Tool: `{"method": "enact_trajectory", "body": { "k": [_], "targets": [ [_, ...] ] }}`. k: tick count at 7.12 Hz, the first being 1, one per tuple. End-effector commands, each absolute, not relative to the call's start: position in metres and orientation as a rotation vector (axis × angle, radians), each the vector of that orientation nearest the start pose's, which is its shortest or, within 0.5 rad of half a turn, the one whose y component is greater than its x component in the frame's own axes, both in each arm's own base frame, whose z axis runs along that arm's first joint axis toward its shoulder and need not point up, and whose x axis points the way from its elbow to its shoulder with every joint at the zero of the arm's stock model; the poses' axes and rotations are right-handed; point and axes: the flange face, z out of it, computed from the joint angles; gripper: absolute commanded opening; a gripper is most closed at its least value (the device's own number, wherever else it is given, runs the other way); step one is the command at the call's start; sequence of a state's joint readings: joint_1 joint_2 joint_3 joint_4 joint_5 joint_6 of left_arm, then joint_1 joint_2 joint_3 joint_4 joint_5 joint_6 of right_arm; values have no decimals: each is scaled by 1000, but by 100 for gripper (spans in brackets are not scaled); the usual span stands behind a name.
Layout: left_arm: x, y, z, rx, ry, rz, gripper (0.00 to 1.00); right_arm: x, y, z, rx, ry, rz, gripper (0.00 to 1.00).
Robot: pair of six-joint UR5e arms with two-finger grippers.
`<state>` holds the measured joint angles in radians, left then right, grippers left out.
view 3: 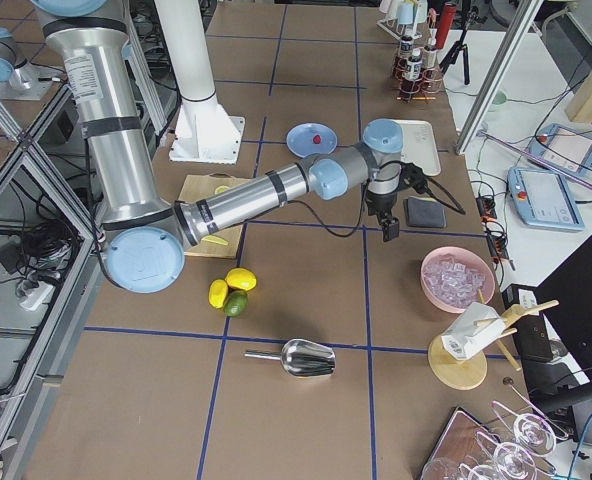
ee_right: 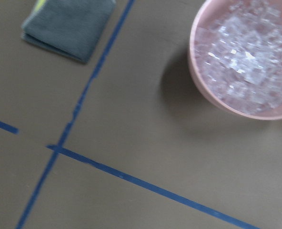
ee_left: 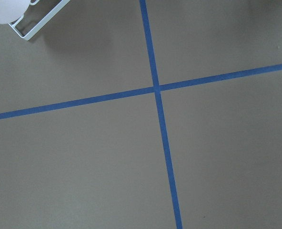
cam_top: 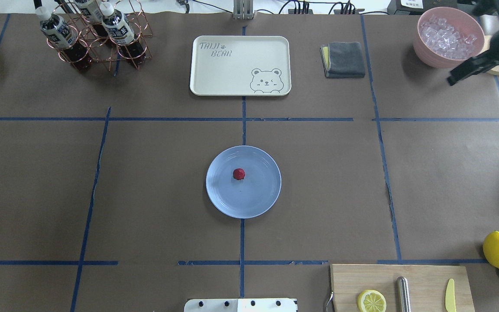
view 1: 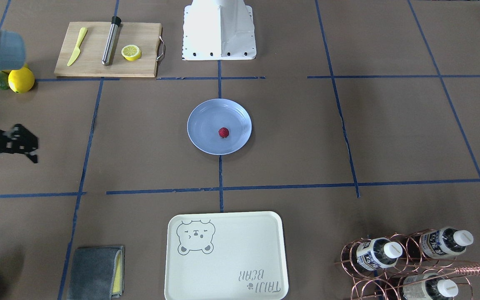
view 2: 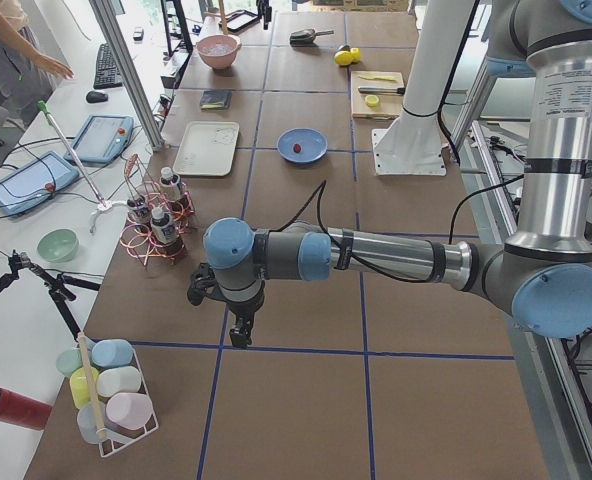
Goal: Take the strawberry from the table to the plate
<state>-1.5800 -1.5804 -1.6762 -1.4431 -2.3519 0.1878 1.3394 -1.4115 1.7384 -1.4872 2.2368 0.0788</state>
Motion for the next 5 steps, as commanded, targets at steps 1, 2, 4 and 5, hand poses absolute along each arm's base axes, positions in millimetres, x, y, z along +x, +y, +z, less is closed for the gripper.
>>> {"method": "enact_trajectory", "body": {
  "k": [1,2,4,5],
  "targets": [
    [-67,-486,619,55,783,160,100,24,-472,622,160,-686,-203,100],
    [-68,-482,621,53,785,157,100,29,-451,644,127,-672,-185,100],
    [-68,-481,620,53,785,157,100,41,-443,653,109,-687,-144,100],
    [-67,-482,619,55,785,160,100,43,-439,652,121,-698,-144,100]
  ]
}}
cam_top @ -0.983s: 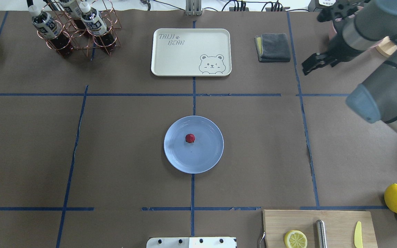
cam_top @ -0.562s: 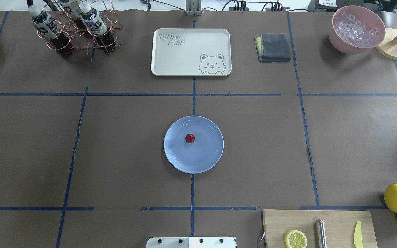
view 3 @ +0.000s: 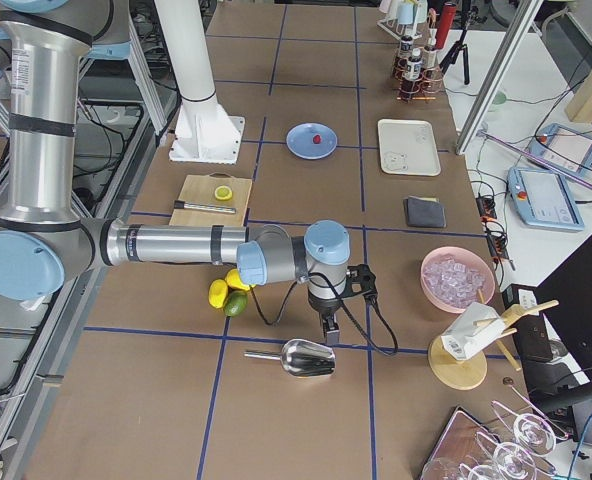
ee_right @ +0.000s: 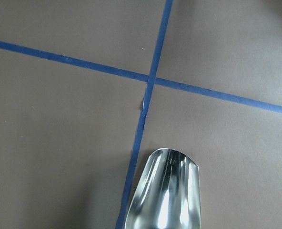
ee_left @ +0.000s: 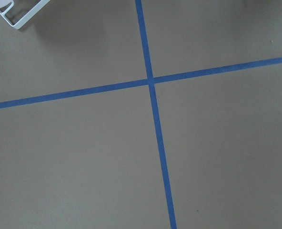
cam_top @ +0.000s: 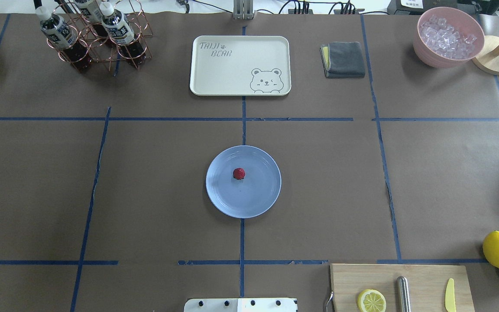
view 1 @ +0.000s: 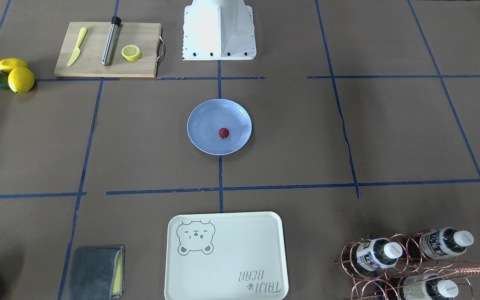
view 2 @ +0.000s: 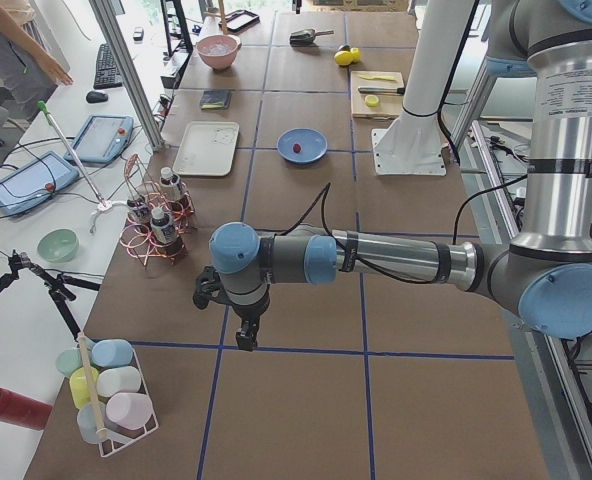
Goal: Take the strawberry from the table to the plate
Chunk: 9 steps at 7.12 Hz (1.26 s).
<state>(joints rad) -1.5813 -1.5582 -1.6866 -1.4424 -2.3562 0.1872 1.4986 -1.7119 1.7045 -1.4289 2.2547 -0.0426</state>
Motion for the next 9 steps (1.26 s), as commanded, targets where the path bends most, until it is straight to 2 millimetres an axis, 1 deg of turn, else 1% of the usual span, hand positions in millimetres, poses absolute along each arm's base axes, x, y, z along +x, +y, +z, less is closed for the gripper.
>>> {"method": "enact_trajectory", "body": {
  "k": [1,2,3,4,5,9],
  "targets": [
    [-67,-482,621,51,785,158,100,42,-443,647,125,-714,-144,100],
    [-67,-481,623,45,784,156,100,42,-444,645,121,-724,-142,100],
    [-67,-473,628,36,785,153,100,55,-440,645,98,-754,-105,100],
    [-67,-471,629,35,788,153,100,65,-434,648,118,-754,-130,100],
    [-67,-471,629,35,788,153,100,69,-430,651,133,-753,-178,100],
    [-67,-471,629,35,788,153,100,70,-428,653,134,-749,-177,100]
  ]
}}
